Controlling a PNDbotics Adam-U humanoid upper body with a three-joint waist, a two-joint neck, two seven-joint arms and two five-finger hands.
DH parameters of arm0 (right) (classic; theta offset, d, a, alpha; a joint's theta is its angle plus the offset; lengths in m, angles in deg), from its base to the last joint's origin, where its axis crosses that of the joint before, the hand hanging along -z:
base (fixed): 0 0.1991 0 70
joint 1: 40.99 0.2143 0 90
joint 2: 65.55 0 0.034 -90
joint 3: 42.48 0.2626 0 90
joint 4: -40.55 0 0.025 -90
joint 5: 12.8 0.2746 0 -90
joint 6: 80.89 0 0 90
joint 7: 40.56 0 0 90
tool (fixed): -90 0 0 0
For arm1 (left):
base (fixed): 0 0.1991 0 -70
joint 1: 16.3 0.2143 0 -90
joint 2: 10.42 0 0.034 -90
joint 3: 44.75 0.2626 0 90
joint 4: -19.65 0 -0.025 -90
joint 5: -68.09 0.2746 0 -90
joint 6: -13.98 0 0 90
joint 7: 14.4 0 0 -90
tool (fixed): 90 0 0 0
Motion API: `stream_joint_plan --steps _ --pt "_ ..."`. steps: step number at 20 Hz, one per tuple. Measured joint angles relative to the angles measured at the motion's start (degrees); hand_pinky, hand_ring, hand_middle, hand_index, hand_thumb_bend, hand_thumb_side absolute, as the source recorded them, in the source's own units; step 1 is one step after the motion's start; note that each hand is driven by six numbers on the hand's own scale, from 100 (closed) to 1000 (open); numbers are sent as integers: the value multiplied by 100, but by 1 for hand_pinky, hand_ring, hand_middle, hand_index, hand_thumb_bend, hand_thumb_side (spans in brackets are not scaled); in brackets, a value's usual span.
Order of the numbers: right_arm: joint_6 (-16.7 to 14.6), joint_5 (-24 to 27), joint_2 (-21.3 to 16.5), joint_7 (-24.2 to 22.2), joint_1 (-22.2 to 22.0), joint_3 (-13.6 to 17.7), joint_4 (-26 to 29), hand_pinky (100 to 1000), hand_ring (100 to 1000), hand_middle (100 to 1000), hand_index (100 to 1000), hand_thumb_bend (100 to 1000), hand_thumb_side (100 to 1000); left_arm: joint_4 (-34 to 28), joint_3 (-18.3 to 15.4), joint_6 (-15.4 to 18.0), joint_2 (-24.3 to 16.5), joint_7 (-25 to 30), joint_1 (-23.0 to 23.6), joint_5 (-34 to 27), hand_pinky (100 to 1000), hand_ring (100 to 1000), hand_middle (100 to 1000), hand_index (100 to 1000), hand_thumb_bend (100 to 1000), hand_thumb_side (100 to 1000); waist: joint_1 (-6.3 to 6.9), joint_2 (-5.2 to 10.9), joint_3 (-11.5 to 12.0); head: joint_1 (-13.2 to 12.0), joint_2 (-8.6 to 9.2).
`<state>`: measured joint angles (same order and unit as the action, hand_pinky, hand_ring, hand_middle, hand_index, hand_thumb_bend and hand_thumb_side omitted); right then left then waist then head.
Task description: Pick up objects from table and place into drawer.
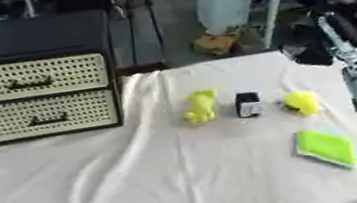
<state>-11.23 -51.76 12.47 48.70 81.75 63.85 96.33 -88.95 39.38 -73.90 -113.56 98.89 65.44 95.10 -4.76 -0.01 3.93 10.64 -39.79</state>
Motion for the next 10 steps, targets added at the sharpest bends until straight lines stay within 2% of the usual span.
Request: stream_joint_plan --steps 3,6,10 --pt "0 1 3 0 -1 0 0 828 940 845 903 407 472 81 105 -5 -76 57 -72 127 100 100 100 675 554 1000 -2 1 -1 -1 13" --pt "-1 1 11 -1 -1 -1 0 829 941 845 903 404 473 155 256 -2 -163 127 -200 359 100 100 100 680 749 1000 -3 4 -13 -2 19" --pt "-4 2 50 -4 -3 -6 0 829 941 845 903 403 474 199 556 64 -332 245 -456 994 100 100 100 696 841 1000 -3 14 -35 -5 63"
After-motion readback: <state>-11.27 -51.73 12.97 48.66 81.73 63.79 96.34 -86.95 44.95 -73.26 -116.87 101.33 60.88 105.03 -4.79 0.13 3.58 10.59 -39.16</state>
